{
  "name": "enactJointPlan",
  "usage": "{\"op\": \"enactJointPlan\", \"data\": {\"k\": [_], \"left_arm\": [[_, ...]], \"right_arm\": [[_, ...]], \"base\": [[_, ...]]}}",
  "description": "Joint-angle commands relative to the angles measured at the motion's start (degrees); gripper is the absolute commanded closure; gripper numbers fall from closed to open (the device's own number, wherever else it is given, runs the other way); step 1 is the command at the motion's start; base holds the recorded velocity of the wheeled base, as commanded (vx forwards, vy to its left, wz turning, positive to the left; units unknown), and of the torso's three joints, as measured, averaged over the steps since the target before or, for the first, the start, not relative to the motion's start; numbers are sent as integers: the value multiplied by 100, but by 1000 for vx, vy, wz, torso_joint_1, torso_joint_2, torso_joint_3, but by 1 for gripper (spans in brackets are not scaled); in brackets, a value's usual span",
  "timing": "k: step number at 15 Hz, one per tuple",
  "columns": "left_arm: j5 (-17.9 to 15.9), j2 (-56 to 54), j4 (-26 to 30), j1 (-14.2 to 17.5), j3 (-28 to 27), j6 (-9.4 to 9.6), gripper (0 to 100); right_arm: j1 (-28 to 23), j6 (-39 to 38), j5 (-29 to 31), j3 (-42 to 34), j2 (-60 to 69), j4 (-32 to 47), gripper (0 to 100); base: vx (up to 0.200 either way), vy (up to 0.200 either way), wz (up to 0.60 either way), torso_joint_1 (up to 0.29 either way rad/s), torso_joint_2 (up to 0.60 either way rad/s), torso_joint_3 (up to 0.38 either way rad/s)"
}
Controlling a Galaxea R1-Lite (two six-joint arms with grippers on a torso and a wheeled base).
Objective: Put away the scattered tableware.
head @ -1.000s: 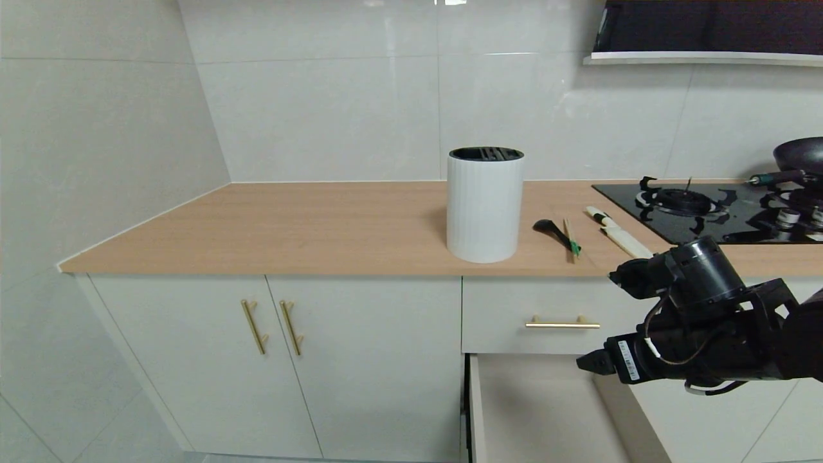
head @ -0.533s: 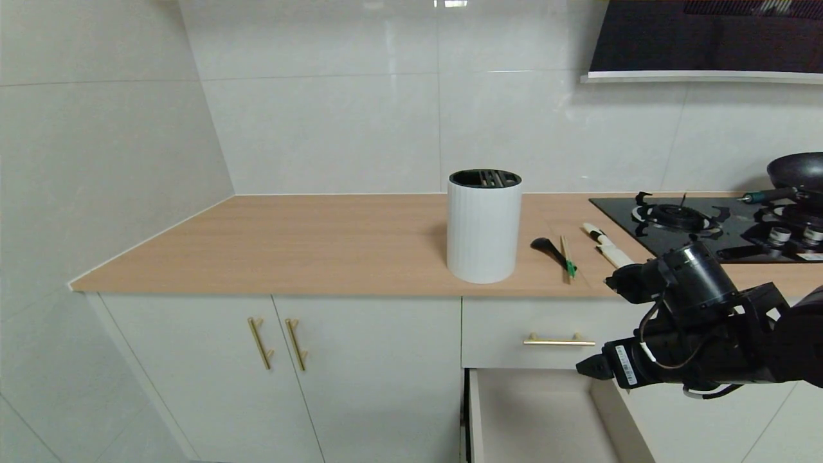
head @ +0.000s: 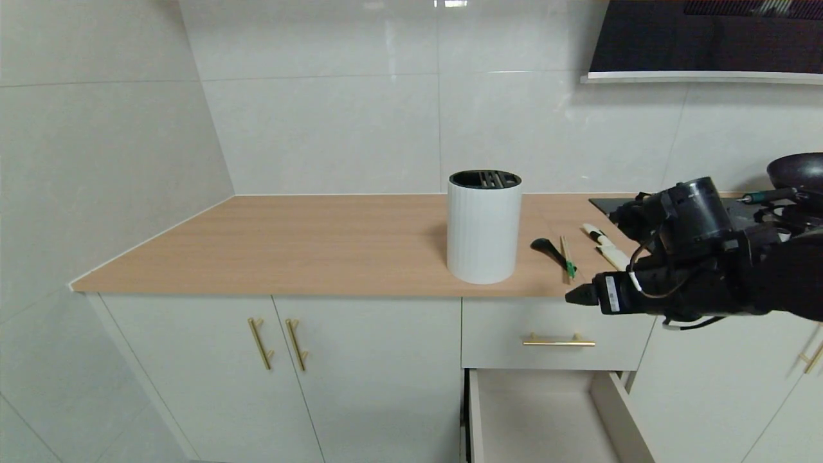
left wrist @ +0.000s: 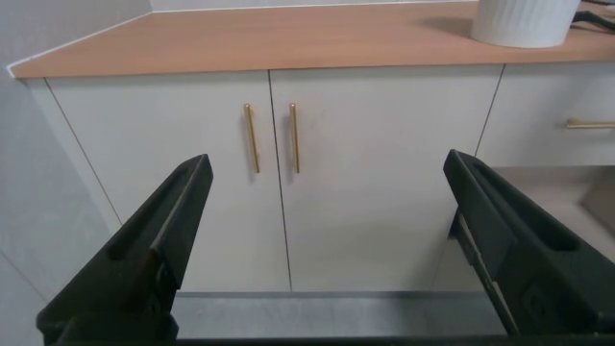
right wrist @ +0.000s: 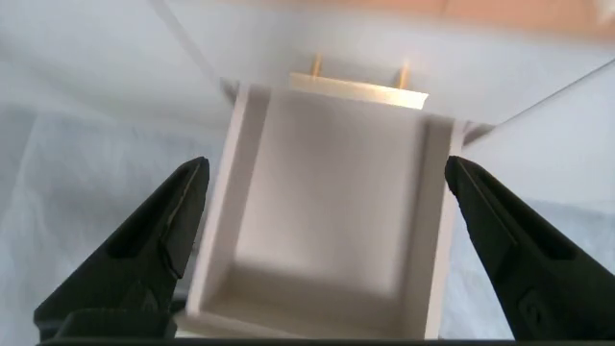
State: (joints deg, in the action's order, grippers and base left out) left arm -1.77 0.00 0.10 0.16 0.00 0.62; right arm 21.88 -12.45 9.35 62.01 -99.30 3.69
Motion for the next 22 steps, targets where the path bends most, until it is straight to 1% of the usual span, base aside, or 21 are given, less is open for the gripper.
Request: {"op": "enactJointPlan", "data": {"k": [1,3,5,6,7,8,10,11,12,13,16,22], "left_arm": [[1,0,-1,2,0,-1,0],[1,0,-1,2,0,-1,0],[1,0,-1,2,0,-1,0],[1,0,-1,2,0,-1,0],[1,0,-1,2,0,-1,0],[1,0,-1,2,0,-1,0],[1,0,-1,2,0,-1,0],[1,0,-1,2,0,-1,0],[1,0,-1,2,0,-1,0],[1,0,-1,2,0,-1,0],[1,0,-1,2,0,-1,0],[1,0,-1,2,0,-1,0]], "right_arm": [[-193,-249,76,1779,-827,1046,0],[-193,-750,155,3062,-1487,1881,0],[-184,-1251,357,3985,-2049,2619,0],[-184,-1489,392,4126,-2225,2680,0],[-184,-1489,392,4126,-2225,2680,0],[-193,-1585,533,4416,-2568,2689,0],[-237,-1594,629,4539,-2796,2680,0],[-272,-1603,849,4653,-3016,2672,0],[-272,-1603,849,4653,-3016,2672,0],[-369,-1603,1051,4811,-3209,2672,0],[-510,-1603,999,4873,-3262,2654,0],[-510,-1603,972,5005,-3517,2636,0]], "base": [[0,0,0,0,0,0],[0,0,0,0,0,0],[0,0,0,0,0,0],[0,0,0,0,0,0],[0,0,0,0,0,0],[0,0,0,0,0,0],[0,0,0,0,0,0],[0,0,0,0,0,0],[0,0,0,0,0,0],[0,0,0,0,0,0],[0,0,0,0,0,0],[0,0,0,0,0,0]]}}
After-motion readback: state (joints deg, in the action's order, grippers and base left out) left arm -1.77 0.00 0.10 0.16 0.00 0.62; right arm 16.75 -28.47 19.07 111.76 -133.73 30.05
